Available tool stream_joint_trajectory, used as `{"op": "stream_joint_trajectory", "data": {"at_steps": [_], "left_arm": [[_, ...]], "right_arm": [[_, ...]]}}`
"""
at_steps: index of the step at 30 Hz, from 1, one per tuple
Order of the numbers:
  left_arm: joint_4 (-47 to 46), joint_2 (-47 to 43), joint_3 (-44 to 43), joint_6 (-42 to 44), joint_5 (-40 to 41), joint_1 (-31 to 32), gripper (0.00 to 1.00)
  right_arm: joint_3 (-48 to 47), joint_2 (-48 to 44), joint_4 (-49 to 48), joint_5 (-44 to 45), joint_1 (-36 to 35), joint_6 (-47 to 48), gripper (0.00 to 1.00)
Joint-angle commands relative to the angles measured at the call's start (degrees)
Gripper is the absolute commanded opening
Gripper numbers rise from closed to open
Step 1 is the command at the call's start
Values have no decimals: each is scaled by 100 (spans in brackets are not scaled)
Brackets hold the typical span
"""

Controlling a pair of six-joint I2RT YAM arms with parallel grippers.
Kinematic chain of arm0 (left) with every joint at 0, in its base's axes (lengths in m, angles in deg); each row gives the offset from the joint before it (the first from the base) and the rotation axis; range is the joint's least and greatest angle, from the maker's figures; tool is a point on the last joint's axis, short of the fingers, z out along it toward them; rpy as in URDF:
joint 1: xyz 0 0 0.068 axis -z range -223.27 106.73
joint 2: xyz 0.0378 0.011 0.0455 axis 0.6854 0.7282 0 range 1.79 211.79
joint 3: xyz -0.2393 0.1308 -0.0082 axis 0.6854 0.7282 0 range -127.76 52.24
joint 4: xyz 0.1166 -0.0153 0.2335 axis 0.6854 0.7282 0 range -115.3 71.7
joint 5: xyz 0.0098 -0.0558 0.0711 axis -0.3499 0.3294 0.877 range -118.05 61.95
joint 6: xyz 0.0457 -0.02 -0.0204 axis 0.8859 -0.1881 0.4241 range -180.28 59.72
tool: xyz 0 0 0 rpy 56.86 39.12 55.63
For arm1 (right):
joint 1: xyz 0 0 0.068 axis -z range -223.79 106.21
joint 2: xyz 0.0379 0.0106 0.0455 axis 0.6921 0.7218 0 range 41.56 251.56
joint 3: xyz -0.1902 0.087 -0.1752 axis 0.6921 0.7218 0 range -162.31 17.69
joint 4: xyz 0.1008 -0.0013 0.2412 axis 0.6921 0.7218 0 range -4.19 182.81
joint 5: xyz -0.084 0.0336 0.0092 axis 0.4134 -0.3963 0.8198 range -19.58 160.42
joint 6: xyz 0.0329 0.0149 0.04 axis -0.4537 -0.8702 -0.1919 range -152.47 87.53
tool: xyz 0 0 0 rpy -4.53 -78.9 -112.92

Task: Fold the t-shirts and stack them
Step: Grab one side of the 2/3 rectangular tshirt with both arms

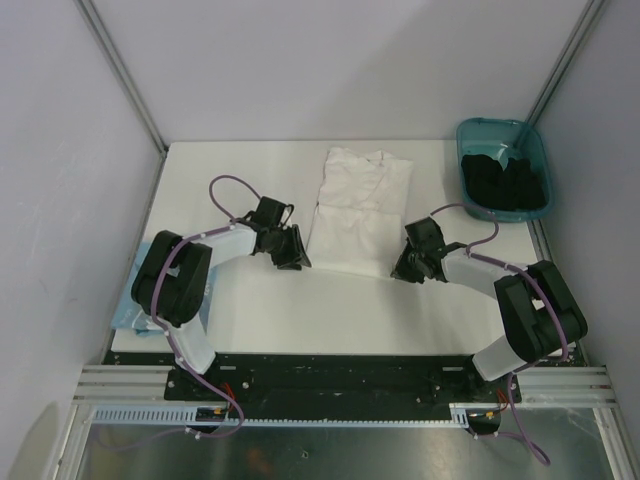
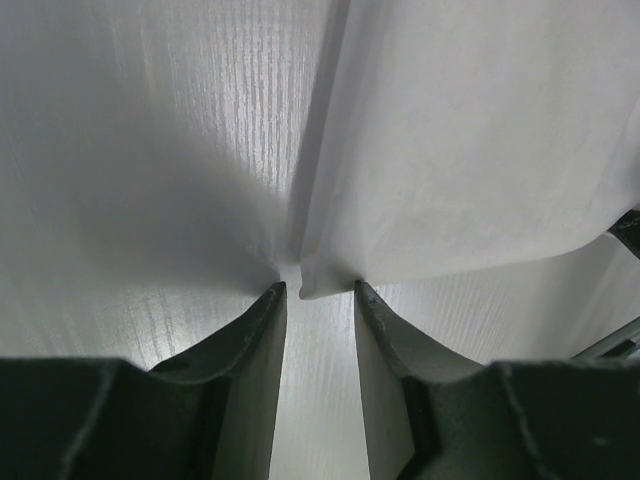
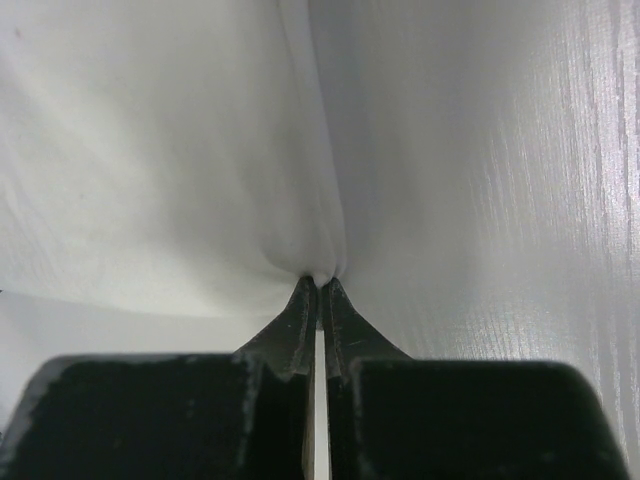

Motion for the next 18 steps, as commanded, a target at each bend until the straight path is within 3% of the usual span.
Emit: {"op": "stream_joint_trajectory", "data": {"at_steps": [1, 11, 18], "left_arm": [[-55, 138, -192, -106, 152, 92, 38], [-78, 321, -304, -127, 327, 168, 31], [-81, 85, -134, -184, 340, 241, 2]], "right_arm": [[43, 100, 361, 293, 22, 86, 0], [38, 114, 362, 265, 30, 125, 0], [38, -71, 478, 192, 39, 155, 0]]}}
